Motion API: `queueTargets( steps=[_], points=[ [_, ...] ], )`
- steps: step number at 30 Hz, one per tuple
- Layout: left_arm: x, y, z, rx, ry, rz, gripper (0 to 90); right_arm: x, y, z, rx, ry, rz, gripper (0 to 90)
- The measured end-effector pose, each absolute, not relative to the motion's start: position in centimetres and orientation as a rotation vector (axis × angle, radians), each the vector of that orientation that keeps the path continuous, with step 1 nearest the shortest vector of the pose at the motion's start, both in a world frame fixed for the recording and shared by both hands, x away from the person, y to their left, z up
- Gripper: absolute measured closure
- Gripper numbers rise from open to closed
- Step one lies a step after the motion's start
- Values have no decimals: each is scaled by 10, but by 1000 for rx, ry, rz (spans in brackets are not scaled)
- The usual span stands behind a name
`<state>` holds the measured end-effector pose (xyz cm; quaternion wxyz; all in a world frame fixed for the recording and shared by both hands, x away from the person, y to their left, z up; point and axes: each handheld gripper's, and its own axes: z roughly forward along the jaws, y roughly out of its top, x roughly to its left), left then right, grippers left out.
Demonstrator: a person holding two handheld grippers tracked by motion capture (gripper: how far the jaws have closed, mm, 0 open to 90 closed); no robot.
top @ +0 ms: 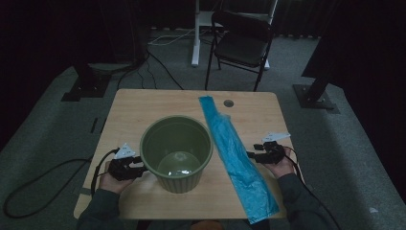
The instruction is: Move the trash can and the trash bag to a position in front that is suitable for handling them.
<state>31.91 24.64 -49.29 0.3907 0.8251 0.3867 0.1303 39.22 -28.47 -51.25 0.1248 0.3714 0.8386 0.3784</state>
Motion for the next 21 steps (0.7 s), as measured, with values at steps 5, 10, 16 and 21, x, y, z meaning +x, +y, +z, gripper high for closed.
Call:
queueTargets(
  steps=[5,10,16,21],
  points=[
    [330,234,-493,2102,967,322,506,393,-283,-511,1104,2444,1097,466],
    [341,217,-493,2119,944,317,496,392,-283,-509,1108,2442,1105,465],
    [355,204,-495,2120,943,308,497,392,-282,-510,1109,2449,1102,455],
    [362,195,-496,2122,938,312,497,393,-277,-508,1100,2450,1112,439]
  ],
)
